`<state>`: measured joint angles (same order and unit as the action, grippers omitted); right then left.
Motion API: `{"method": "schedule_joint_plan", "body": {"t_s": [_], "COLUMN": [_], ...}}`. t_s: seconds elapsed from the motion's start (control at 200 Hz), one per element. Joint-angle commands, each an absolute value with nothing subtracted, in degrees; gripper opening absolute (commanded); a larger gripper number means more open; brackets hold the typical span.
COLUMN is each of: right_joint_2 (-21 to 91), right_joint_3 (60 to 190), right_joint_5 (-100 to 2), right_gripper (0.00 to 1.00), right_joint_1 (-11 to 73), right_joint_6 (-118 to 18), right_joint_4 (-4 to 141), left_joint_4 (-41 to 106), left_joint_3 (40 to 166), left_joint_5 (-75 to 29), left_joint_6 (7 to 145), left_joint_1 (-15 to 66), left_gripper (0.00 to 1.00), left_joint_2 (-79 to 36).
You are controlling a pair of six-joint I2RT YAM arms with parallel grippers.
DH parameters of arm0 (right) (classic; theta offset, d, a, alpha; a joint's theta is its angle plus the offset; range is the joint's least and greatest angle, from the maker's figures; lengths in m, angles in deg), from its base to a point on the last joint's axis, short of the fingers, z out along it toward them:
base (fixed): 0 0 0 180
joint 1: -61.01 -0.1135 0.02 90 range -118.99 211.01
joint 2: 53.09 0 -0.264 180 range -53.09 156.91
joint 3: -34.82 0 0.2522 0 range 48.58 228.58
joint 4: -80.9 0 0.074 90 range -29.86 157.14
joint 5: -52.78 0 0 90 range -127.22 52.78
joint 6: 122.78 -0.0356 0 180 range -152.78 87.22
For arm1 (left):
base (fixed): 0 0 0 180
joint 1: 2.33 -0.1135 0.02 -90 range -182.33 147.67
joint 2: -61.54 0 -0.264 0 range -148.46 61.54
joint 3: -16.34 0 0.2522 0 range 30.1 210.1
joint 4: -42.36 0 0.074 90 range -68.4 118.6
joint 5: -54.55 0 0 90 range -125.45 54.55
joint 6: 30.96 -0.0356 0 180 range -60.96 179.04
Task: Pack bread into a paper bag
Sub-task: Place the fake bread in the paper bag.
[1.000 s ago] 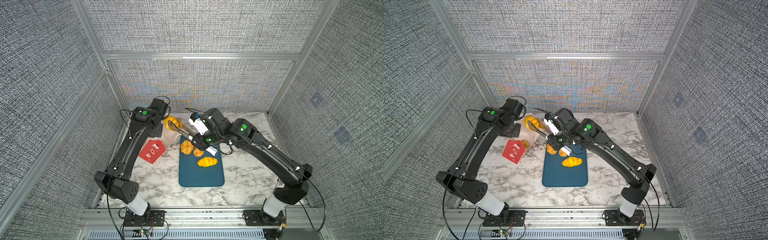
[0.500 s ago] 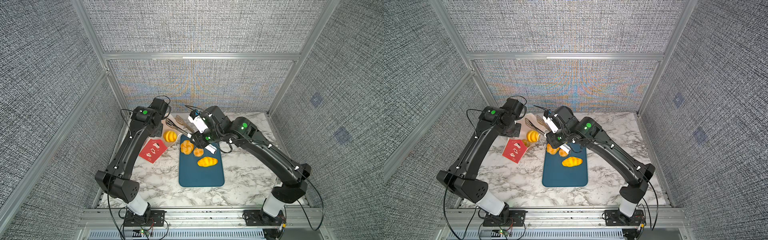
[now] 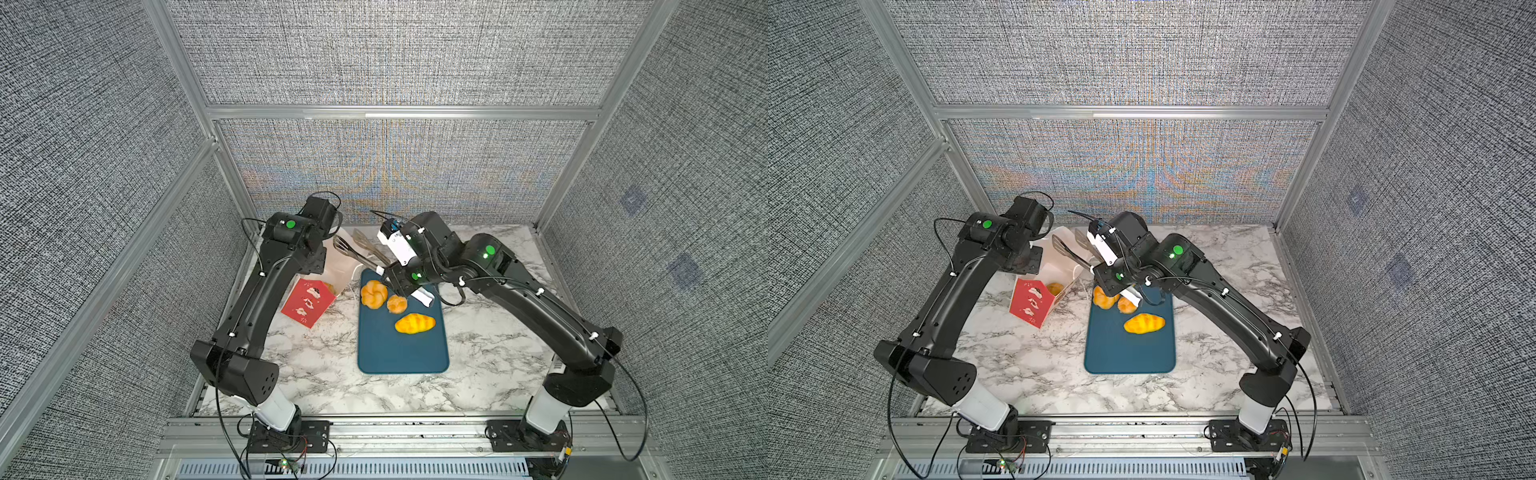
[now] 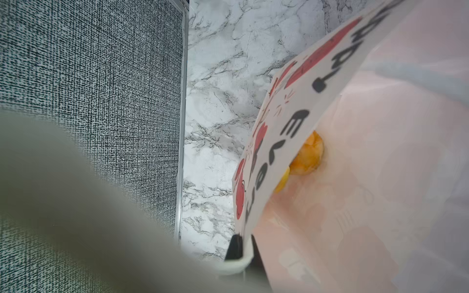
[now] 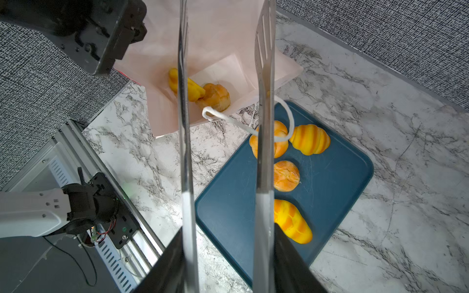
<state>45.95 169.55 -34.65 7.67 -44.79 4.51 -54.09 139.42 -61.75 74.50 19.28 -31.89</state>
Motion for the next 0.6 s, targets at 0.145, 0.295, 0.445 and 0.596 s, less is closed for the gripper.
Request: {"method": "schedule_joint_plan", "body": {"t_s": [0.145,0.295,0.445,0.596], "right_joint_2": [43.06,40.71,38.12,36.25], "right_joint_3": [166.5,164.07,161.15,159.53], "right_joint_5": [-33.36,-32.73,-32.56,-32.47], "right_gripper": [0.5,0.5,0.5,0.5], "right_joint_1": [8.5,9.7,11.47,12.66], "right_joint_6": [-45.16,-45.69,-46.23,-46.58], "right_joint_4": [5.5,5.74,6.17,6.36], "left_joint_4": [-53.91,-53.81,-53.42,-53.12], "left_joint_3": [139.83,139.46,138.32,136.59], "left_joint_5": [-61.64,-61.64,-62.45,-64.15], "left_joint_6": [74.85,74.73,74.4,74.08], "left_joint_1": [19.29,19.29,19.29,19.29], "left_gripper": [0.02,0.02,0.02,0.02], "left_joint_2": [-31.89,-31.58,-30.71,-29.57]}}
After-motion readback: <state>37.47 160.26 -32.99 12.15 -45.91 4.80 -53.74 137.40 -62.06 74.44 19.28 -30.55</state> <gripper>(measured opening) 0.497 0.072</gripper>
